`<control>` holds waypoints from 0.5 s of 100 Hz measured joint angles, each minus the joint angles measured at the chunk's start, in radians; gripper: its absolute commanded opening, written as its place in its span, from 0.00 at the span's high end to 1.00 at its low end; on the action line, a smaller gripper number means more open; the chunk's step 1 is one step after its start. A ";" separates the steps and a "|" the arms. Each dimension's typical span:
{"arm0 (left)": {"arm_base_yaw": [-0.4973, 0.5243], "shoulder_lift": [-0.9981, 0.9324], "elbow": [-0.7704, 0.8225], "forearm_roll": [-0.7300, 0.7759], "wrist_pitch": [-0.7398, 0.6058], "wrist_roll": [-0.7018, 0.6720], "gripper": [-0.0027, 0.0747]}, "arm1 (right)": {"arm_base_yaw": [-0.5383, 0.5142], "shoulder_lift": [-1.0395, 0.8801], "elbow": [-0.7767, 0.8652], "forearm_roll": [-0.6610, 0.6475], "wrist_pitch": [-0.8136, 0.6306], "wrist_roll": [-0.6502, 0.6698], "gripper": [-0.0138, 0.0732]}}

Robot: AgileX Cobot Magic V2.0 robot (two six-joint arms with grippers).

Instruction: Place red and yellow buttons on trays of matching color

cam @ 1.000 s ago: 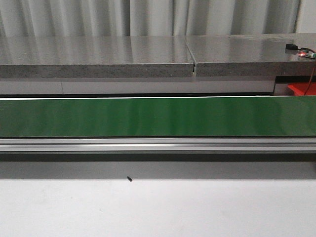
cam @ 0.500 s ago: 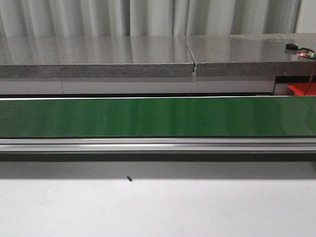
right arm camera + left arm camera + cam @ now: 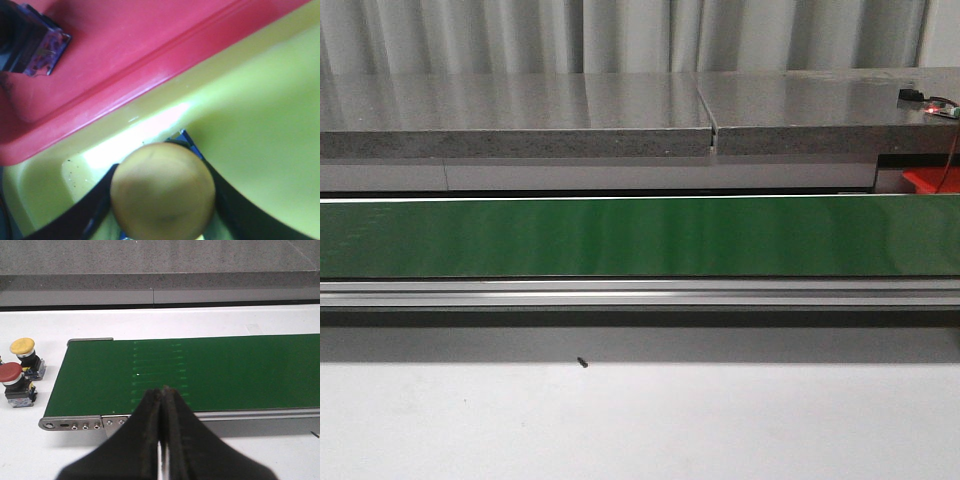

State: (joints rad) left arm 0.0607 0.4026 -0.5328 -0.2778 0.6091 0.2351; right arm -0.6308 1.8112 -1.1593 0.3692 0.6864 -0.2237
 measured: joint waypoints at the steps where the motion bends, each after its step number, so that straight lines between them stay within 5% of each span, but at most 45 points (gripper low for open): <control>1: 0.000 0.000 0.000 0.000 0.000 0.000 0.99 | 0.000 0.000 0.000 0.000 0.000 0.000 0.62; 18: 0.000 0.000 0.000 0.000 0.000 0.000 0.99 | 0.000 0.002 0.000 0.002 -0.002 -0.002 0.57; 37: 0.000 0.000 0.000 0.000 0.000 0.000 0.99 | 0.000 0.002 0.000 0.004 0.000 -0.002 0.29; 50: 0.000 0.000 0.000 0.000 0.000 0.000 0.99 | 0.000 0.004 0.000 0.004 0.001 -0.002 0.23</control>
State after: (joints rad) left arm 0.0607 0.4026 -0.5328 -0.2778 0.6091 0.2351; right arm -0.6308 1.8152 -1.1593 0.3732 0.6875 -0.2257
